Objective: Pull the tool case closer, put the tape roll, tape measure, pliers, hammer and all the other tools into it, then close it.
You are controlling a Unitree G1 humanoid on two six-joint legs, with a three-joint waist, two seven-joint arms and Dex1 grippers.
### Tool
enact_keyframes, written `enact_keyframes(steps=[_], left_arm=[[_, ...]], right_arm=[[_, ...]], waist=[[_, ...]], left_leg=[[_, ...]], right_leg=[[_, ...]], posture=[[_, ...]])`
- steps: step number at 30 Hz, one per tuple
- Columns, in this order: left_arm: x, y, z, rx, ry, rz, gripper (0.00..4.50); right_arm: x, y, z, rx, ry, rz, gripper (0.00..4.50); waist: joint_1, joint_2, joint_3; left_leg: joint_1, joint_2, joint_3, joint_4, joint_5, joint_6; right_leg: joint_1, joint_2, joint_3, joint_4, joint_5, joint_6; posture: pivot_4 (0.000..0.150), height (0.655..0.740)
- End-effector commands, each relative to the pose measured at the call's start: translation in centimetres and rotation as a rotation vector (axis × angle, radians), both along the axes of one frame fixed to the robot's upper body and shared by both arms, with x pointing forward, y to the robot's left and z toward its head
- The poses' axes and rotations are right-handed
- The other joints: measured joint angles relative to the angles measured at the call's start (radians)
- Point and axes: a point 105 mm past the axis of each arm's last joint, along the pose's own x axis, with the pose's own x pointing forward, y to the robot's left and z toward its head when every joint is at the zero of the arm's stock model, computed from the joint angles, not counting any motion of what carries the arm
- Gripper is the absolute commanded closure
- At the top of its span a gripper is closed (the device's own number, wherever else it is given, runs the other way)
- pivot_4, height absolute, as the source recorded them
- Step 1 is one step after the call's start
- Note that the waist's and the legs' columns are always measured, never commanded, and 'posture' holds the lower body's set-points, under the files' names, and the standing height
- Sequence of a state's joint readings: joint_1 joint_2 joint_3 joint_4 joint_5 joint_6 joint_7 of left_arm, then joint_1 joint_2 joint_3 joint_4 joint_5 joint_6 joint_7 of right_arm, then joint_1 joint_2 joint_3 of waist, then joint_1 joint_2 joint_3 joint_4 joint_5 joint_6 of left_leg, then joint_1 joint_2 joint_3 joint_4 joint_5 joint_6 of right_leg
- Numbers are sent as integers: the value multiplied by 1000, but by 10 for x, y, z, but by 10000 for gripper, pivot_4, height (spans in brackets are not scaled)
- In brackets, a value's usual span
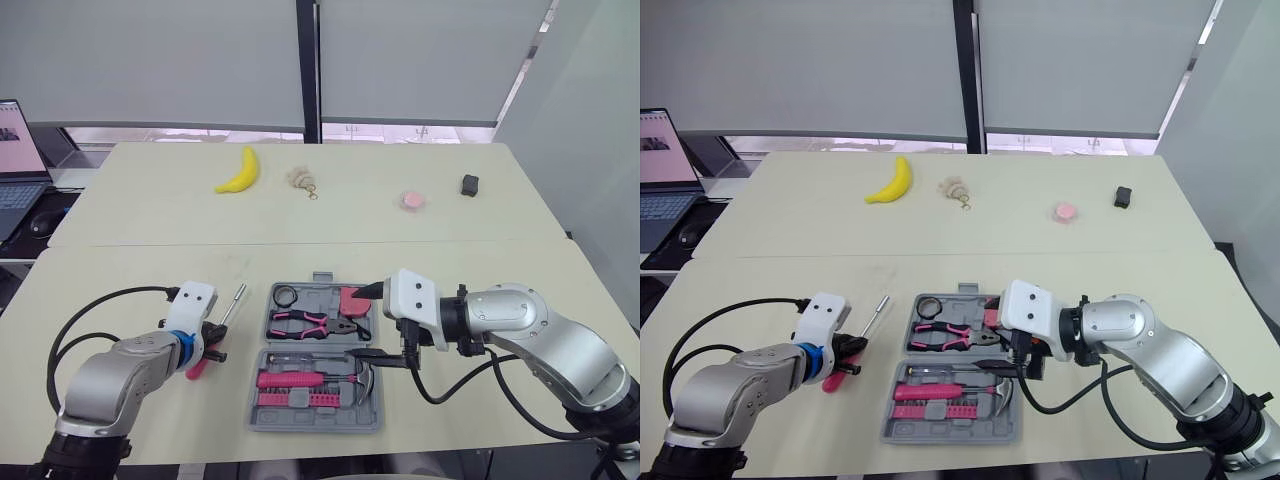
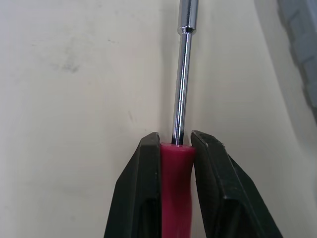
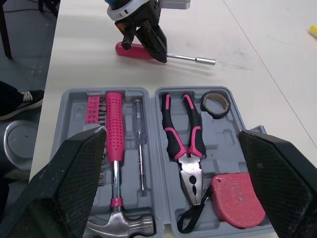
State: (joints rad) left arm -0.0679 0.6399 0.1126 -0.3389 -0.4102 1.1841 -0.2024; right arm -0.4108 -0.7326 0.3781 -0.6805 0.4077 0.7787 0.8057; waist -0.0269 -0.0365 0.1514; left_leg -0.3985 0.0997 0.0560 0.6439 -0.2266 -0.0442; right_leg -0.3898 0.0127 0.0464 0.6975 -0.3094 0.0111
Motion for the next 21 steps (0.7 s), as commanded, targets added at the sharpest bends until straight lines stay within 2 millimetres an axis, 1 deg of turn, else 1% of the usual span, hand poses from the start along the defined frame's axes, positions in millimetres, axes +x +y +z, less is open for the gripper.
enact_keyframes(steps=[1,3,4,5,6,7,8,9,12,15,16,19,21], left_arm=[[4,7,0,20,-15,57,39546],[2,10,-6,22,8,88,39546],[3,8,-5,10,-4,84,39546],[4,7,-4,0,-18,79,32265],[5,6,0,-11,-35,72,30221],[5,5,2,-19,-46,68,26675],[5,4,5,-26,-55,62,24545],[3,6,9,-32,-68,62,21259],[-5,8,23,-36,-106,34,12028],[-18,9,32,-83,-132,-33,3167],[-22,10,35,-79,-142,-87,412],[-26,10,38,-89,-173,-225,122],[-31,17,35,-139,-190,-281,122]], right_arm=[[-1,3,9,6,-34,23,0],[-1,3,9,4,-35,25,0],[-1,2,10,4,-35,25,0],[-1,2,11,4,-35,25,0],[-1,2,11,4,-36,24,0],[-1,2,11,4,-36,24,0],[-1,1,12,4,-37,24,0],[-1,1,12,7,-37,22,0],[-2,1,13,17,-32,16,0],[-3,0,12,22,-23,6,0],[-3,0,12,23,-23,4,0],[-3,1,11,27,-26,1,0],[-3,3,11,33,-39,-2,0]], waist=[[0,0,0],[0,0,0],[-1,0,0],[-1,0,0],[-1,0,0],[-1,0,0],[-1,0,0],[-1,0,0],[-3,-1,1],[-4,-1,1],[-4,-1,1],[-4,0,1],[-3,0,1]], left_leg=[[0,0,0,0,0,0],[0,0,0,0,0,0],[0,0,0,0,0,0],[0,0,0,0,0,0],[0,0,0,0,0,0],[0,0,0,0,0,0],[0,0,0,0,0,0],[0,0,0,0,0,0],[-1,0,0,-1,0,0],[-1,0,0,-2,0,-1],[-1,0,0,-2,0,-1],[0,0,-1,-4,0,-1],[0,0,0,-4,0,-1]], right_leg=[[0,0,0,0,0,0],[0,0,0,0,0,0],[0,0,0,0,0,0],[0,0,0,0,0,0],[0,0,0,0,0,0],[0,0,0,0,0,0],[0,0,0,0,0,0],[0,0,0,0,0,0],[-1,-1,1,-1,0,0],[-1,-1,1,-1,-1,-1],[-1,-2,1,-1,-1,-1],[-1,-5,0,-1,-2,-3],[-2,-6,0,-1,-2,-4]], posture=[[1500,7400],[1500,7400],[1500,7400],[1500,7400],[1500,7400],[1500,7400],[1500,7400],[1500,7400],[1500,7400],[1500,7400],[1500,7400],[1500,7400],[1500,7400]])
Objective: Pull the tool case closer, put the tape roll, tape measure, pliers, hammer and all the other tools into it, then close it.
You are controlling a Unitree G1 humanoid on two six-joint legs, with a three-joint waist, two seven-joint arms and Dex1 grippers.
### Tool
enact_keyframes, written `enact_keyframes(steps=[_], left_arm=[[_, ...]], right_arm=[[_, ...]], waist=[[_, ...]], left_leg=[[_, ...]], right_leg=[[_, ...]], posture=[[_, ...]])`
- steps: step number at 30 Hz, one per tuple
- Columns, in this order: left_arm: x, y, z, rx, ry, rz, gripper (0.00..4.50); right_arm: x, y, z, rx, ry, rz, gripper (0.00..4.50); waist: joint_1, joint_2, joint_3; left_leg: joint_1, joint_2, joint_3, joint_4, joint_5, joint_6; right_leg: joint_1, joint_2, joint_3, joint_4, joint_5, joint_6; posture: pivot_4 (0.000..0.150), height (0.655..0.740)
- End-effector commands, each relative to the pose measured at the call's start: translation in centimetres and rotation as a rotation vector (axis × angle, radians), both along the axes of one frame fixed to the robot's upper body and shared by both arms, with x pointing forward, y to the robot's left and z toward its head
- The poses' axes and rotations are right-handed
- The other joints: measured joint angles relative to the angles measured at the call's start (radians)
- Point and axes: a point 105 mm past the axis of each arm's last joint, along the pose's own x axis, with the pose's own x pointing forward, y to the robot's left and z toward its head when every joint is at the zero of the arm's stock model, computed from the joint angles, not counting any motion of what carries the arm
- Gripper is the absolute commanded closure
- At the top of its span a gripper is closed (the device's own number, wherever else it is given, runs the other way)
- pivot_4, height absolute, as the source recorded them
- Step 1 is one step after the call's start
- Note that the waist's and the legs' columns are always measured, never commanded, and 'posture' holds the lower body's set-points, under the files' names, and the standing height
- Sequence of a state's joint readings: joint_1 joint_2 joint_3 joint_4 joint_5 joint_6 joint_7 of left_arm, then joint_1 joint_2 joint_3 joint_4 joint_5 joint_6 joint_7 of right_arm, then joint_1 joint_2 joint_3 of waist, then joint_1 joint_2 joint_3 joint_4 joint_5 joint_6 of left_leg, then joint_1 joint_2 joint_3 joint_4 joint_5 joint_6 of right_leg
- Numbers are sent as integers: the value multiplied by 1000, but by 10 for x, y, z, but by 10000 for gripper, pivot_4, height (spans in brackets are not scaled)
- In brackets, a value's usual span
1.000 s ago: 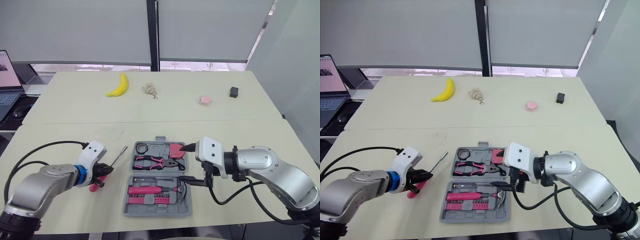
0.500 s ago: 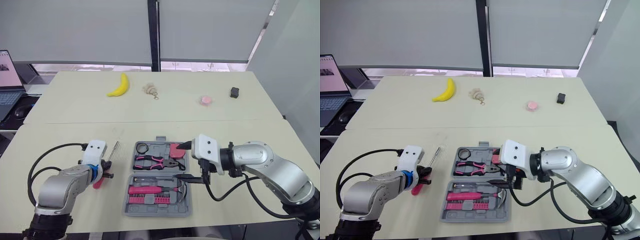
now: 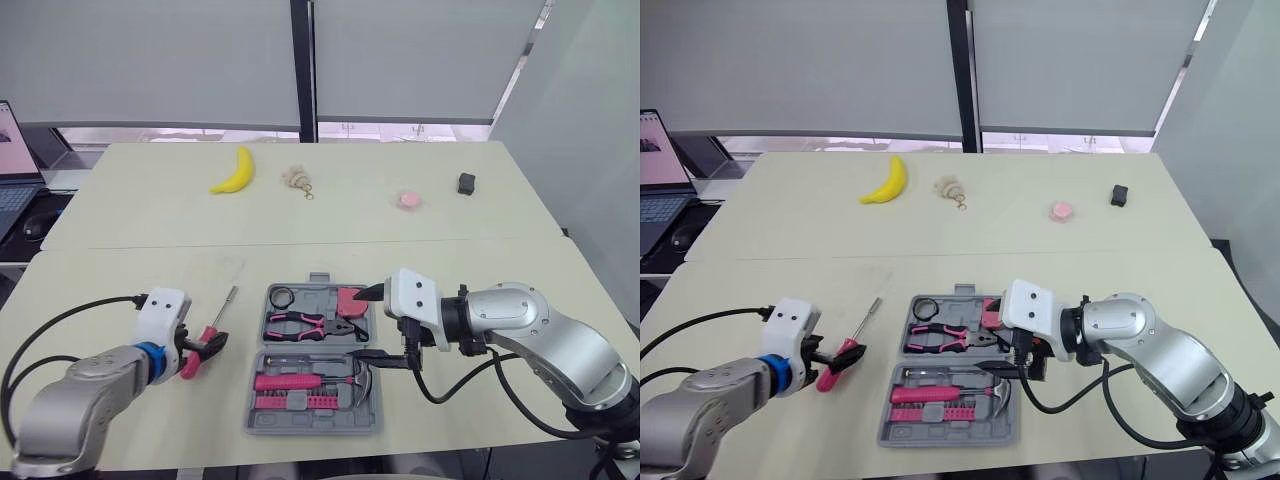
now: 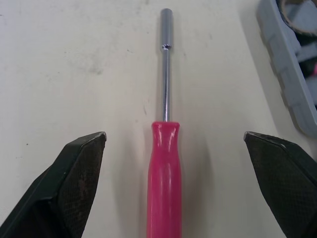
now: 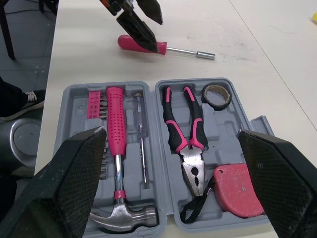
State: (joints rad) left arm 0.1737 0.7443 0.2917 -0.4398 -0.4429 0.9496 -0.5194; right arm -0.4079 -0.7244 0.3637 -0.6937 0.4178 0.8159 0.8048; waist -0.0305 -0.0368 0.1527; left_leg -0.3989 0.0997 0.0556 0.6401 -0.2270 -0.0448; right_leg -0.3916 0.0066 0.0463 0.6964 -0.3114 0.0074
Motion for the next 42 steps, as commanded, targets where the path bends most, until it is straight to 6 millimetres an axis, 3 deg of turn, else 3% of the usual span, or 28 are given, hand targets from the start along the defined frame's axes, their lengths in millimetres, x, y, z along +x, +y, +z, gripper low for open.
enact_keyframes(steps=[1,8,11,16,27,42], left_arm=[[-1,9,9,-65,-97,-106,122],[0,12,-10,-84,-99,-132,122],[8,4,-15,-69,-107,-119,122],[20,7,-22,-43,-115,-58,122],[7,12,-24,-111,-113,-101,122],[15,22,-27,-18,-57,-40,122]], right_arm=[[-2,4,10,33,-64,7,0],[-2,8,6,47,-77,-7,0],[-2,10,6,53,-77,-10,0],[0,11,5,55,-83,-13,0],[6,20,-1,78,-112,-22,0],[8,24,-1,84,-111,-22,0]], waist=[[1,0,0],[2,0,0],[3,-1,0],[1,-2,0],[-2,-2,0],[-1,-2,0]], left_leg=[[0,0,0,0,0,0],[-2,0,2,-2,0,0],[-2,-1,2,-4,0,0],[-2,0,1,-5,0,0],[-2,0,2,-11,0,0],[-2,-1,2,-11,0,0]], right_leg=[[0,0,0,0,-1,-1],[-3,-2,-1,0,-2,-2],[-3,-2,-1,-1,-2,-2],[-4,0,-1,-1,-2,-2],[-7,1,0,-1,-2,-3],[-7,2,0,0,-2,-3]], posture=[[1500,7400],[1500,7400],[1500,7400],[1500,7400],[1500,7400],[1500,7400]])
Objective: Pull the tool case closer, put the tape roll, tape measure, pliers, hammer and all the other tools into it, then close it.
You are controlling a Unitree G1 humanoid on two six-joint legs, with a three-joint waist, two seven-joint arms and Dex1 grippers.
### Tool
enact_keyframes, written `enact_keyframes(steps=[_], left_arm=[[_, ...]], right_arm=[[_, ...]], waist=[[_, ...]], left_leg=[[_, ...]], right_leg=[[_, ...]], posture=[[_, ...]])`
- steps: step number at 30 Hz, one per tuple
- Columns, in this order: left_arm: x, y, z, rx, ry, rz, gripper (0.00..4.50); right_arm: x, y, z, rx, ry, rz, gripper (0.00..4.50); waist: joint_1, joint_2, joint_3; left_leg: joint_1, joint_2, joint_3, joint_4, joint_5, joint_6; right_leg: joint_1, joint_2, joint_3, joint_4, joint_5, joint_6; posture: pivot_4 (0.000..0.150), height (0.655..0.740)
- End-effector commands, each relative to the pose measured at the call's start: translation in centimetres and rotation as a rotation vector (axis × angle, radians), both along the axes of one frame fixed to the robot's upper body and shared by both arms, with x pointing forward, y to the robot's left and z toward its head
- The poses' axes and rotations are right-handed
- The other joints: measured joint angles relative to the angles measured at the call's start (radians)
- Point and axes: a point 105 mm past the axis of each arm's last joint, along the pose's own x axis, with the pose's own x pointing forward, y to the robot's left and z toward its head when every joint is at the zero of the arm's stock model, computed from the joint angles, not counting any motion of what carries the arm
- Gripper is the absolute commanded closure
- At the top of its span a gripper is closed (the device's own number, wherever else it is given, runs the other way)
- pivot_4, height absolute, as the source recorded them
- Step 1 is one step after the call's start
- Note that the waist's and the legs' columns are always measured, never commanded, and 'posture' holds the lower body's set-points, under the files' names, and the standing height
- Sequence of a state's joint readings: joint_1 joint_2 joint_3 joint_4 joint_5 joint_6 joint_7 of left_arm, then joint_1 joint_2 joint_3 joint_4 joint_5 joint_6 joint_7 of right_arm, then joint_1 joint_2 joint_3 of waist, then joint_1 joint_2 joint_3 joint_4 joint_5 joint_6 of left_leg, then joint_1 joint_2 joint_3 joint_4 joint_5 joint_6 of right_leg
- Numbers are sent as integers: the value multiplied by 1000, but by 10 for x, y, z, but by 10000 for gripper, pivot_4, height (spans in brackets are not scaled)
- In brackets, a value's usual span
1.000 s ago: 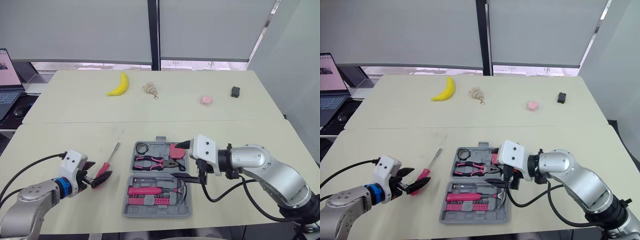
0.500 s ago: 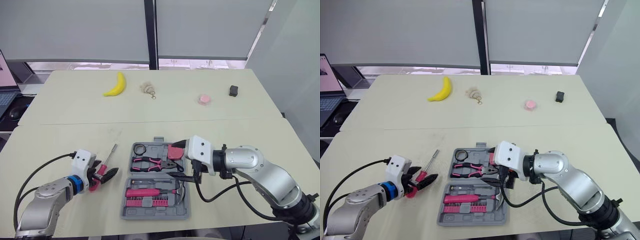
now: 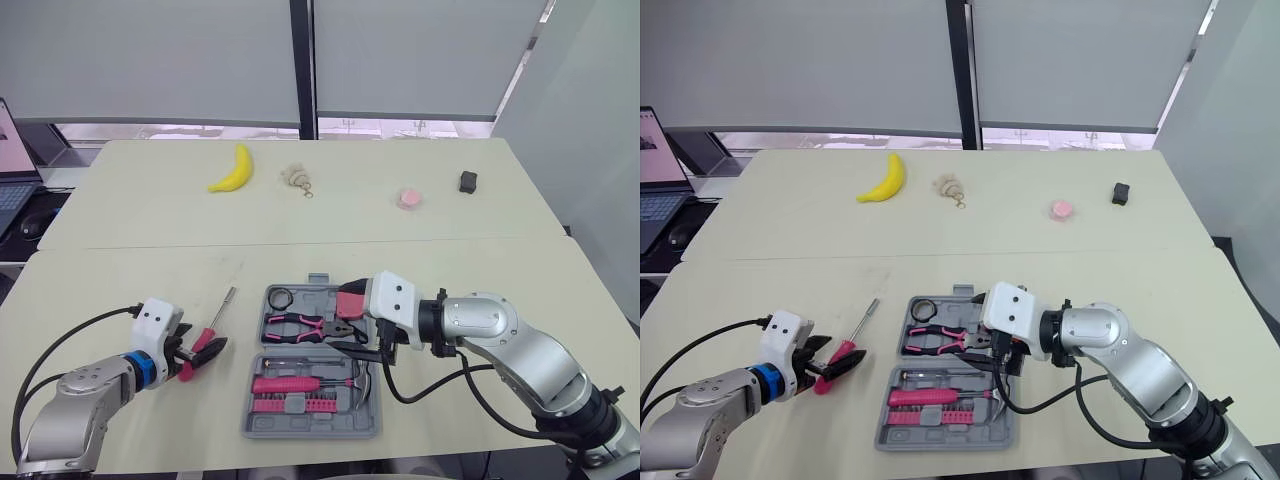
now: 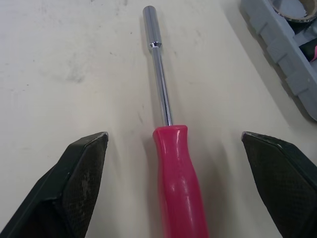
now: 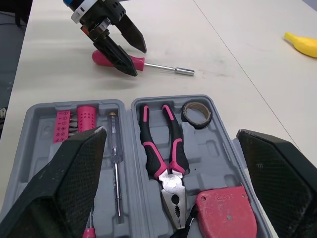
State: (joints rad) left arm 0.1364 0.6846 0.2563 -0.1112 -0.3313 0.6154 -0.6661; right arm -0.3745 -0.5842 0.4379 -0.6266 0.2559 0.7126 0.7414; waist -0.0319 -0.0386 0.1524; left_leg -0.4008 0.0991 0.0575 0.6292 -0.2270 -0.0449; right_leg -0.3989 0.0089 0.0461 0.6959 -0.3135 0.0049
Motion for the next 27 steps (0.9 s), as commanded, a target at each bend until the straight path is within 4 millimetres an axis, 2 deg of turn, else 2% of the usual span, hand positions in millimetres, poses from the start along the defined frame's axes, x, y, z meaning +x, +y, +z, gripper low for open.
enact_keyframes(steps=[1,5,7,9,18,23,27], left_arm=[[2,2,2,52,-2,-26,122],[3,-1,-3,63,6,-44,122],[5,-4,-7,62,13,-44,4006],[5,-5,-10,69,17,-48,8915],[1,-3,-23,91,32,-78,37180],[5,6,-12,85,-28,-66,37927],[3,9,20,104,-115,-153,37927]], right_arm=[[-2,2,8,13,-33,19,0],[-2,2,8,11,-30,19,0],[-2,1,7,9,-29,21,0],[-3,1,7,8,-27,22,0],[-6,-1,5,-2,-18,23,0],[-9,-5,5,-6,-17,17,0],[-11,-13,13,7,-34,-2,0]], waist=[[0,0,0],[0,0,0],[0,0,0],[0,0,0],[1,0,0],[1,0,0],[-2,-1,0]], left_leg=[[0,0,0,0,0,0],[0,0,0,0,0,0],[0,0,0,0,0,0],[0,0,0,0,0,0],[0,0,1,0,0,0],[1,0,1,0,0,0],[0,1,1,0,0,0]], right_leg=[[0,0,0,0,0,0],[0,0,0,0,0,0],[0,0,0,0,0,0],[0,0,0,0,0,0],[0,0,0,0,0,0],[0,0,0,0,0,0],[-1,0,0,0,0,0]], posture=[[1500,7400],[1500,7400],[1500,7400],[1500,7400],[1500,7400],[1500,7400],[1500,7400]])
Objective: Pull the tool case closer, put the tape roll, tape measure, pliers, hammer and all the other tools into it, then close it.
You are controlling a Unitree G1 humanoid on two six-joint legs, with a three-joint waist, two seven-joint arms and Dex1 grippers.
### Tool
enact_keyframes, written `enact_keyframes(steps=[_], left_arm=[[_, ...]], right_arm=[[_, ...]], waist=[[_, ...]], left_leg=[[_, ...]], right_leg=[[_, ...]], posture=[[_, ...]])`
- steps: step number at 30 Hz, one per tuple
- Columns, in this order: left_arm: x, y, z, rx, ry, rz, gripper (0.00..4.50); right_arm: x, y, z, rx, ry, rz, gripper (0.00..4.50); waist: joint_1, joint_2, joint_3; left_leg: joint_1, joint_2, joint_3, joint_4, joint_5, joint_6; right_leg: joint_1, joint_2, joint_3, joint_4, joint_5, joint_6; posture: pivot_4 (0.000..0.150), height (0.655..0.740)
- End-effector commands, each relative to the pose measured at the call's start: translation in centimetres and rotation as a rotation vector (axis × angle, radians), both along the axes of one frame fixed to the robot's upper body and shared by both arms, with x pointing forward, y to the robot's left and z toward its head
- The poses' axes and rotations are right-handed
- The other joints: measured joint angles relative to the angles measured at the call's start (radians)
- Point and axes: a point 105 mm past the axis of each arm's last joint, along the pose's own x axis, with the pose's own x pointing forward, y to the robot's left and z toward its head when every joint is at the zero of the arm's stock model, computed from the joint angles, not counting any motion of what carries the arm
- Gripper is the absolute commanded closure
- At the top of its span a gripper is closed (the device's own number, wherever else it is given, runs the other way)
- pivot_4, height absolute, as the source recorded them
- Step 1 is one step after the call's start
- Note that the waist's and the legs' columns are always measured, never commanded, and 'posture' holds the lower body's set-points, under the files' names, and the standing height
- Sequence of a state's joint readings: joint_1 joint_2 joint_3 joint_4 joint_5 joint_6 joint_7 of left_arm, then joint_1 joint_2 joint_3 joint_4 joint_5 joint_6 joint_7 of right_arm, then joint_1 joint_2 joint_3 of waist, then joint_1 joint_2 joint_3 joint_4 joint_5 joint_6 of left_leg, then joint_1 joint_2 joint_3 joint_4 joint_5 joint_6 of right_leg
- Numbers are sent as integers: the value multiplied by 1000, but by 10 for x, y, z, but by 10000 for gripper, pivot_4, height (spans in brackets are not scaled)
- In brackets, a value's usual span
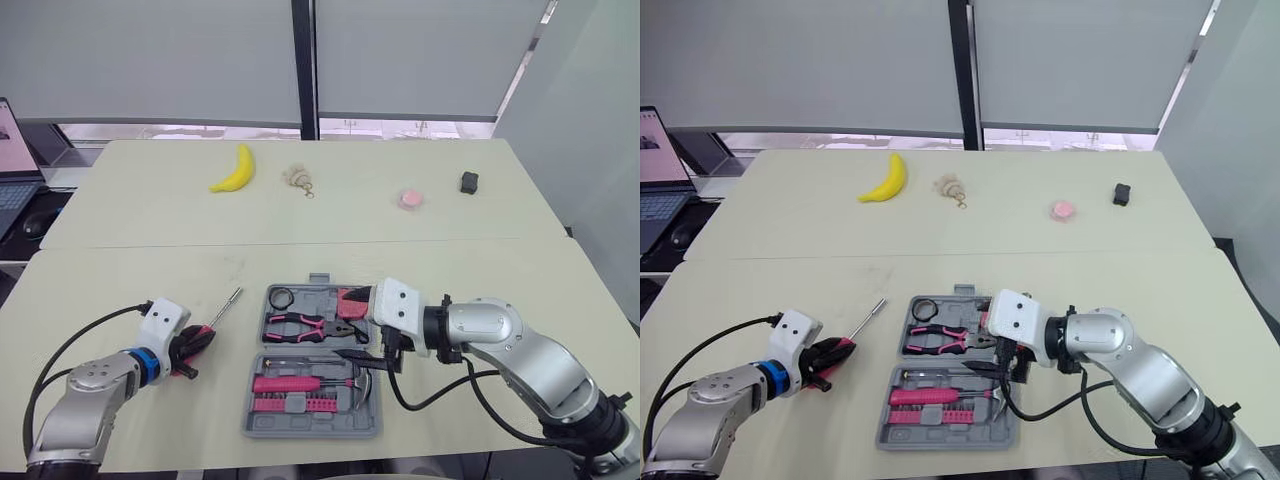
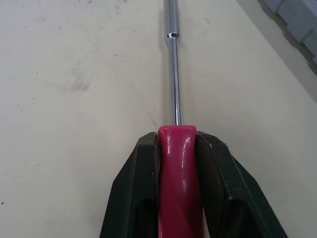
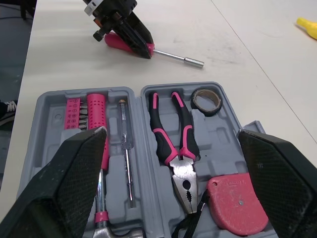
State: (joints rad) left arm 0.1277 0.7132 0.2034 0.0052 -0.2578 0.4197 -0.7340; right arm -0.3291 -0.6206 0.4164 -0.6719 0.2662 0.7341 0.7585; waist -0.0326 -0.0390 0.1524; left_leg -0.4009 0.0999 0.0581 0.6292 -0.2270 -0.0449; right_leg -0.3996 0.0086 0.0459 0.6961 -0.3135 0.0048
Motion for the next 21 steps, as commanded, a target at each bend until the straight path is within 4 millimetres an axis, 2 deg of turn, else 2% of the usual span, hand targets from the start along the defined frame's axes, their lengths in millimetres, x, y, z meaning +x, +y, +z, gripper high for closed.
enact_keyframes(steps=[1,3,5,7,9,12,15,21], left_arm=[[1,5,32,27,-89,-68,37927],[-3,-11,52,31,-124,-228,37927],[-10,-25,62,33,-131,-349,37927],[-28,-53,70,30,-110,-579,37927],[-42,-74,74,23,-79,-739,37927],[-54,-94,74,44,-50,-893,37927],[-68,-110,66,58,10,-993,37927],[-100,-129,46,111,101,-1111,37927]], right_arm=[[-4,-5,18,30,-61,-1,0],[-8,-14,20,26,-56,-8,0],[-12,-21,21,21,-46,-13,0],[-20,-33,21,-2,-13,-16,0],[-27,-45,21,-32,19,-20,0],[-36,-63,22,-81,61,-44,0],[-45,-75,20,-118,107,-70,0],[-67,-81,15,-159,185,-76,0]], waist=[[-1,-1,0],[1,-2,0],[5,-1,1],[6,-1,1],[5,-1,2],[4,0,2],[0,0,2],[1,1,3]], left_leg=[[0,0,0,0,0,0],[0,1,0,-1,0,0],[-1,0,0,-1,0,0],[-2,-1,1,-1,0,0],[-2,-1,1,-1,-1,-1],[-1,-2,2,-1,-1,-2],[0,-1,1,-1,-1,-2],[1,0,0,-2,-1,-2]], right_leg=[[0,0,0,0,0,0],[-1,0,0,0,0,0],[-2,0,0,0,-1,-1],[-2,-2,0,-1,-1,-1],[-1,-2,0,-2,-1,0],[1,-2,0,-5,-2,2],[3,-1,0,-6,-2,2],[4,1,0,-8,-5,6]], posture=[[1500,7400],[1500,7400],[1500,7400],[1500,7400],[1500,7400],[1500,7400],[1500,7400],[1500,7400]])
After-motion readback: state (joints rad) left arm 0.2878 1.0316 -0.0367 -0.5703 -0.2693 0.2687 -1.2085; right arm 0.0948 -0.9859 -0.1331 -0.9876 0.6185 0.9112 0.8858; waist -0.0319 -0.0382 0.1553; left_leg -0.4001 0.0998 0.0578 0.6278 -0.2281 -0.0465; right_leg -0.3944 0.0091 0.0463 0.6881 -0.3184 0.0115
